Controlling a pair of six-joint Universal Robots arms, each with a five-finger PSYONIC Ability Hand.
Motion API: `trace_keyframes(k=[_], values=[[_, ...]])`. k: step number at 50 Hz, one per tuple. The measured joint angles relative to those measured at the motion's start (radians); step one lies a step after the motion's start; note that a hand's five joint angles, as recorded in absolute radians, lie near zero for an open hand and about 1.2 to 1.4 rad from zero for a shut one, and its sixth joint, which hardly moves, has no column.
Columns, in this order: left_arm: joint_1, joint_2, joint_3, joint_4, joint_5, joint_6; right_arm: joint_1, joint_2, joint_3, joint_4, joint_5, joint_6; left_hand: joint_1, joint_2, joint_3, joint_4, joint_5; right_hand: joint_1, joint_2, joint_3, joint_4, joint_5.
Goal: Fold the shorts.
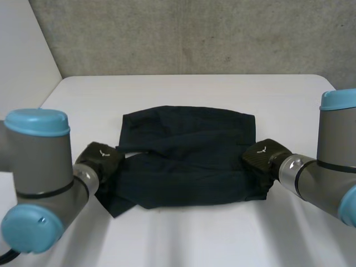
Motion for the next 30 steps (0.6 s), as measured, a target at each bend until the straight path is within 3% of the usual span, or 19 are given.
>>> trace_keyframes(k=[7, 15, 30], values=[[-0.006, -0.04, 0.072, 0.001, -0.017, -0.011, -0.009, 0.011, -0.009, -0.012, 0.001, 0.157, 0.0, 0.0, 0.0, 0.0, 0.0, -0.221, -0.259, -0.268, -0.269, -0.239], [-0.019, -0.032, 0.093, -0.003, -0.017, -0.011, -0.008, -0.017, 0.034, 0.031, -0.007, 0.218, 0.0, 0.0, 0.0, 0.0, 0.0, -0.398, -0.461, -0.477, -0.482, -0.465], [-0.007, -0.07, 0.129, -0.004, -0.018, -0.009, 0.013, -0.02, 0.058, 0.088, -0.021, 0.242, 0.0, 0.0, 0.0, 0.0, 0.0, -0.406, -0.473, -0.489, -0.492, -0.482]])
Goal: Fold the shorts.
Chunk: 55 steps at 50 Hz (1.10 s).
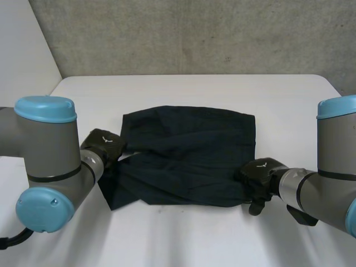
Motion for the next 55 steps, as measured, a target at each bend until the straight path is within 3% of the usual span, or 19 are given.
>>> trace_keyframes(k=[3, 5, 6, 7, 9, 21, 26, 30, 32, 35, 37, 40, 44, 55], values=[[0.002, -0.014, 0.01, -0.001, 0.0, 0.0, 0.004, 0.0, 0.001, 0.012, -0.006, 0.003, 0.0, 0.0, 0.0, 0.0, 0.0, 0.005, 0.006, 0.019, 0.02, 0.02], [0.002, -0.019, 0.014, -0.001, 0.0, 0.0, 0.005, 0.0, 0.004, 0.012, -0.008, 0.004, 0.0, 0.0, 0.0, 0.0, 0.0, 0.178, 0.22, 0.229, 0.213, 0.197], [0.002, -0.019, 0.014, -0.001, 0.0, 0.0, 0.005, 0.0, 0.004, 0.012, -0.008, 0.004, 0.0, 0.0, 0.0, 0.0, 0.0, 0.178, 0.22, 0.229, 0.213, 0.197], [0.002, -0.022, 0.015, -0.002, 0.0, -0.001, 0.006, 0.001, 0.003, 0.002, -0.009, 0.003, 0.0, 0.0, 0.0, 0.0, 0.0, 0.333, 0.48, 0.48, 0.483, 0.456], [0.001, -0.023, 0.015, -0.004, 0.001, -0.001, 0.006, 0.002, 0.002, -0.011, -0.008, 0.002, 0.0, 0.0, 0.0, 0.0, 0.0, 0.381, 0.556, 0.558, 0.565, 0.532], [0.0, -0.038, 0.074, -0.019, 0.005, 0.007, 0.012, 0.055, -0.15, -0.139, 0.024, -0.062, 0.0, 0.0, 0.0, 0.0, 0.0, 0.43, 0.565, 0.577, 0.587, 0.547], [0.009, -0.079, 0.273, -0.014, -0.007, 0.011, 0.032, 0.129, -0.368, -0.175, 0.083, -0.14, 0.0, 0.0, 0.0, 0.0, 0.0, 0.43, 0.565, 0.577, 0.588, 0.547], [0.031, -0.102, 0.535, 0.036, -0.05, 0.006, 0.046, 0.169, -0.584, -0.302, 0.147, -0.191, 0.0, 0.002, 0.001, 0.0, 0.0, 0.43, 0.565, 0.577, 0.588, 0.547], [0.042, -0.101, 0.683, 0.113, -0.085, 0.002, 0.052, 0.166, -0.677, -0.455, 0.171, -0.203, 0.0, 0.002, 0.001, 0.0, 0.0, 0.43, 0.565, 0.578, 0.588, 0.547], [0.047, -0.088, 0.76, 0.193, -0.109, 0.0, 0.055, 0.147, -0.706, -0.59, 0.18, -0.205, 0.0, 0.002, 0.001, 0.0, 0.0, 0.43, 0.565, 0.581, 0.588, 0.547], [0.049, -0.047, 0.798, 0.304, -0.129, -0.006, 0.057, 0.104, -0.69, -0.808, 0.18, -0.204, 0.0, 0.002, 0.001, 0.0, 0.0, 0.43, 0.565, 0.581, 0.588, 0.547], [0.048, 0.021, 0.754, 0.401, -0.136, -0.02, 0.058, 0.057, -0.628, -0.98, 0.171, -0.2, 0.0, 0.002, 0.001, 0.0, 0.0, 0.43, 0.565, 0.581, 0.588, 0.547], [0.048, 0.092, 0.631, 0.456, -0.131, -0.04, 0.059, 0.027, -0.555, -1.036, 0.162, -0.196, 0.0, 0.002, 0.001, 0.0, 0.0, 0.43, 0.565, 0.581, 0.588, 0.547], [0.052, 0.151, 0.137, 0.466, -0.097, -0.08, 0.06, 0.089, -0.35, -0.757, 0.144, -0.192, 0.0, 0.002, 0.001, 0.001, 0.0, 0.43, 0.565, 0.581, 0.588, 0.547]])
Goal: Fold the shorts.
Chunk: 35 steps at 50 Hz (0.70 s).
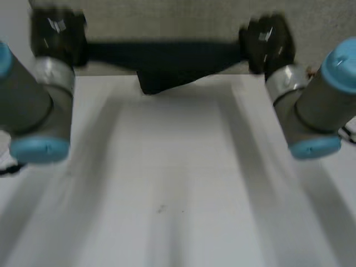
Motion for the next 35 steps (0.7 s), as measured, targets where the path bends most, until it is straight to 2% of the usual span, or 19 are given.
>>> trace_keyframes(k=[10, 18, 29, 35], values=[[-0.005, -0.11, -0.275, 0.005, 0.027, 0.008, 0.026, 0.151, 0.146, 0.078, -0.023, -0.042, 0.0, 0.0, 0.0, 0.003, 0.0, 0.0, 0.0, 0.0, 0.0, 0.0], [-0.007, -0.06, -0.379, -0.095, 0.021, 0.021, 0.035, 0.116, 0.19, 0.254, -0.02, -0.05, 0.0, 0.0, 0.0, 0.003, 0.0, 0.0, 0.0, 0.01, 0.0, 0.0], [-0.01, 0.192, -0.511, -0.429, 0.032, 0.081, 0.031, -0.054, 0.284, 0.526, -0.031, -0.042, 0.0, 0.0, 0.0, 0.003, 0.0, 0.0, 0.0, 0.01, 0.0, 0.0], [-0.064, 0.336, -0.607, -0.645, 0.037, 0.145, 0.03, -0.173, 0.368, 0.737, -0.049, -0.063, 0.0, 0.0, 0.0, 0.003, 0.0, 0.0, 0.0, 0.01, 0.0, 0.0]])
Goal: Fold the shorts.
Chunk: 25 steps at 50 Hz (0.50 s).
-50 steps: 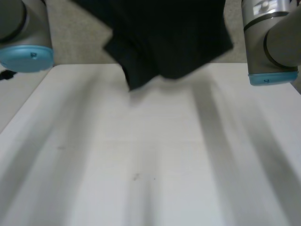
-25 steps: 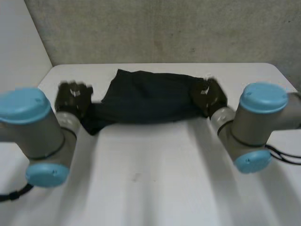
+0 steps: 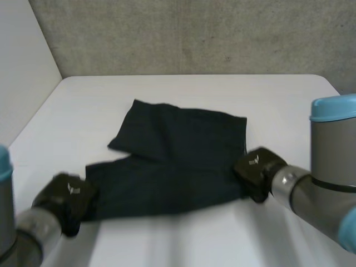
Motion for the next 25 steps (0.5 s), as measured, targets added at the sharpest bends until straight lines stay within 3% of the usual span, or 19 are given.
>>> trace_keyframes(k=[6, 12, 15, 18, 25], values=[[-0.054, 0.135, -0.052, -0.177, 0.04, 0.057, -0.017, -0.124, 0.104, 0.304, -0.076, -0.109, 0.0, 0.0, 0.0, 0.0, 0.0, 0.0, 0.0, 0.0, 0.0, 0.0], [-0.009, 0.146, 0.003, -0.165, 0.122, 0.09, -0.064, -0.147, 0.094, 0.346, -0.185, -0.157, 0.0, 0.0, 0.0, 0.0, 0.0, 0.0, 0.0, 0.0, 0.0, 0.0], [0.025, 0.088, 0.054, -0.106, 0.148, 0.097, -0.081, -0.114, 0.051, 0.308, -0.212, -0.132, 0.0, 0.0, 0.0, 0.0, 0.0, 0.0, 0.0, 0.0, 0.0, 0.0], [0.058, -0.068, 0.174, 0.024, 0.164, 0.099, -0.087, -0.024, -0.04, 0.235, -0.209, -0.07, 0.0, 0.0, 0.0, 0.0, 0.0, 0.0, 0.0, 0.0, 0.0, 0.005], [0.056, -0.444, 0.522, 0.207, 0.107, 0.095, -0.077, 0.157, -0.226, 0.12, -0.071, 0.033, 0.0, 0.0, 0.0, 0.0, 0.0, 0.0, 0.0, 0.0, 0.0, 0.006]])
